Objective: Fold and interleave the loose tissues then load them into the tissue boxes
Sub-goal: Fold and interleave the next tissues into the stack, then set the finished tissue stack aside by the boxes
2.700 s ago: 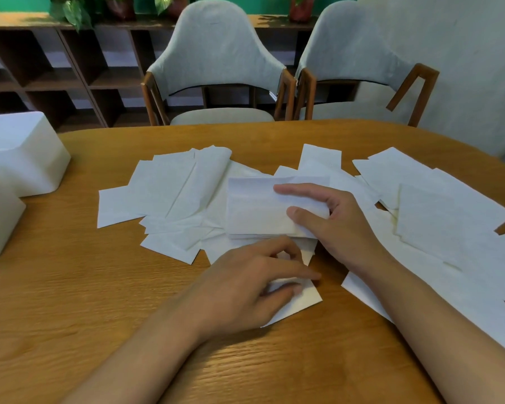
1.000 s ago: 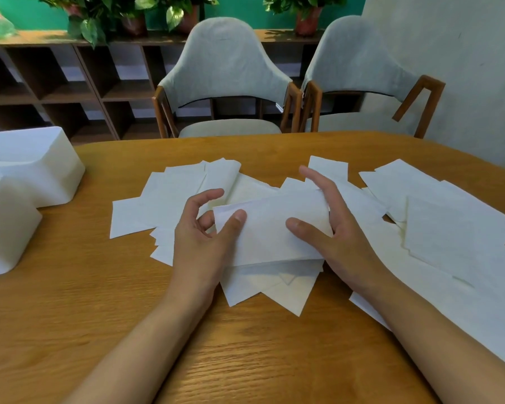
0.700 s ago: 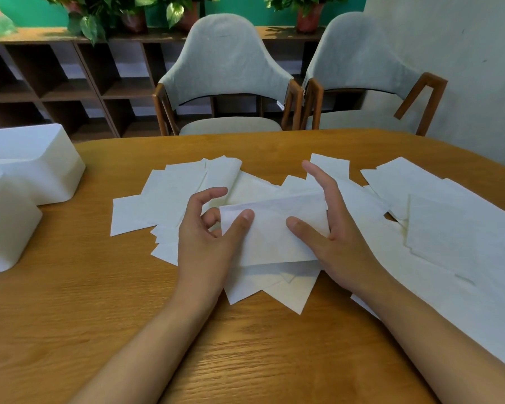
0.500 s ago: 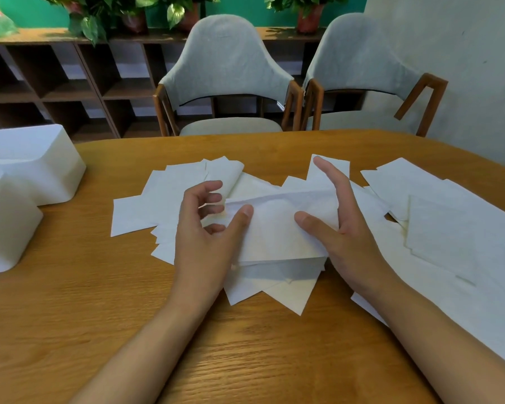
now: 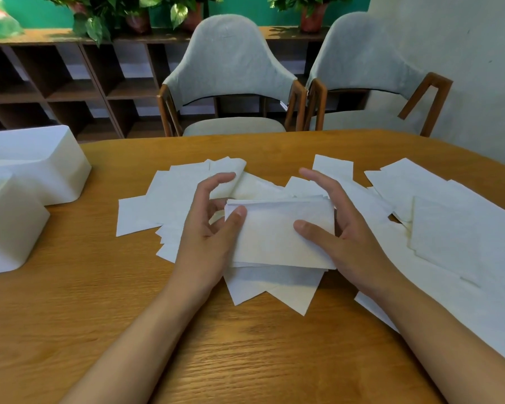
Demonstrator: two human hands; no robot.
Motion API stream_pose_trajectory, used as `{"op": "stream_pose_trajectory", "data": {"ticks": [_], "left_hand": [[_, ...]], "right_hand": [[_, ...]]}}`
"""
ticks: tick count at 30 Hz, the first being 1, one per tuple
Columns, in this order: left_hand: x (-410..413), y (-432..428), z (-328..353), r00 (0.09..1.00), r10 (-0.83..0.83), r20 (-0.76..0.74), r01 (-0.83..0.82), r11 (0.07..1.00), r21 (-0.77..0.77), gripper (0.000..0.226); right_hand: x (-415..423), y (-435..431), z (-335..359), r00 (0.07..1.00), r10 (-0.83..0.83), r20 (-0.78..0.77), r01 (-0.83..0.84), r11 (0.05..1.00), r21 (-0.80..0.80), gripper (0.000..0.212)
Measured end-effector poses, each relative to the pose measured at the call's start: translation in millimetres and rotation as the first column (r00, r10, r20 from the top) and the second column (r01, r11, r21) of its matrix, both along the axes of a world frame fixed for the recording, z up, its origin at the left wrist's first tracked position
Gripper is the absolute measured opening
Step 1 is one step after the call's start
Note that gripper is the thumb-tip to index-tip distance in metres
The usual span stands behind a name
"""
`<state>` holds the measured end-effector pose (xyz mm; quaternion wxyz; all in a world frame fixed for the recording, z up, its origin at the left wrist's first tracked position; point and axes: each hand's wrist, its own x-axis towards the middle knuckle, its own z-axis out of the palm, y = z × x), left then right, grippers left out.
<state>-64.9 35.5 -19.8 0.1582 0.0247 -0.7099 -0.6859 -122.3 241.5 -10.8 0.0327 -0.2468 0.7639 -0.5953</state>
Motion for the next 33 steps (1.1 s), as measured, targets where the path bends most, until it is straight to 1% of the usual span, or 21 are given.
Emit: {"op": "stream_pose_trajectory", "data": {"ticks": [2, 4, 7, 9, 11, 13, 15, 17, 19, 21, 23, 26, 28, 30, 31, 33], "left_hand": [[-1, 0, -2, 1.000, -0.015, 0.013, 0.015, 1.000, -0.011, 0.029], [-3, 2, -3, 0.998, -0.029, 0.057, 0.029, 1.000, 0.002, 0.023], [-2, 4, -2, 0.996, -0.004, 0.089, 0.005, 1.000, -0.012, 0.016], [-2, 4, 0, 0.994, 0.025, 0.105, -0.025, 1.000, 0.004, 0.012], [-2, 2, 2, 0.990, 0.054, 0.129, -0.058, 0.998, 0.029, 0.011], [-2, -2, 3, 0.982, 0.100, 0.157, -0.110, 0.992, 0.059, 0.012], [0, -6, 7, 0.976, 0.156, 0.154, -0.170, 0.982, 0.079, 0.011], [3, -11, 15, 0.969, 0.197, 0.152, -0.209, 0.975, 0.070, 0.010], [7, -18, 22, 0.967, 0.206, 0.149, -0.214, 0.976, 0.042, 0.009], [12, -27, 31, 0.969, 0.224, 0.101, -0.224, 0.975, -0.009, 0.010], [20, -41, 47, 0.979, 0.190, 0.079, -0.184, 0.980, -0.069, 0.022], [37, -78, 72, 0.993, -0.020, 0.118, 0.034, 0.992, -0.119, 0.052], [49, -107, 86, 0.990, -0.097, 0.100, 0.111, 0.982, -0.153, 0.063], [60, -133, 98, 0.990, -0.105, 0.091, 0.120, 0.975, -0.185, 0.065], [64, -145, 102, 0.991, -0.094, 0.095, 0.112, 0.971, -0.213, 0.060], [71, -167, 111, 0.992, -0.054, 0.111, 0.083, 0.956, -0.280, 0.043]], "right_hand": [[0, -2, -1, 1.000, -0.005, -0.016, 0.005, 0.999, 0.034, 0.053], [-1, -2, -3, 1.000, -0.015, -0.016, 0.016, 0.997, 0.077, 0.044], [0, -1, -6, 1.000, -0.008, -0.001, 0.009, 0.997, 0.079, 0.033], [1, -3, -7, 1.000, -0.018, 0.017, 0.017, 0.997, 0.076, 0.033], [3, -5, -5, 0.998, -0.015, 0.065, 0.012, 0.998, 0.054, 0.042], [5, -7, 0, 0.994, 0.035, 0.108, -0.038, 0.999, 0.029, 0.050], [9, -8, 7, 0.986, 0.095, 0.139, -0.098, 0.995, 0.015, 0.047], [12, -12, 14, 0.987, 0.110, 0.116, -0.117, 0.991, 0.062, 0.039], [14, -20, 19, 0.995, 0.077, 0.066, -0.085, 0.987, 0.138, 0.034], [15, -32, 26, 0.999, 0.037, 0.038, -0.042, 0.986, 0.159, 0.030], [16, -47, 36, 1.000, 0.011, 0.020, -0.014, 0.989, 0.147, 0.028], [17, -73, 55, 1.000, 0.010, -0.009, -0.008, 0.993, 0.116, 0.028], [19, -92, 66, 0.999, 0.036, 0.003, -0.036, 0.997, 0.075, 0.028], [20, -114, 74, 0.998, 0.065, -0.002, -0.064, 0.996, 0.058, 0.028], [20, -126, 77, 0.997, 0.082, -0.009, -0.081, 0.995, 0.060, 0.027], [19, -150, 81, 0.993, 0.117, -0.010, -0.116, 0.991, 0.062, 0.026]]}}
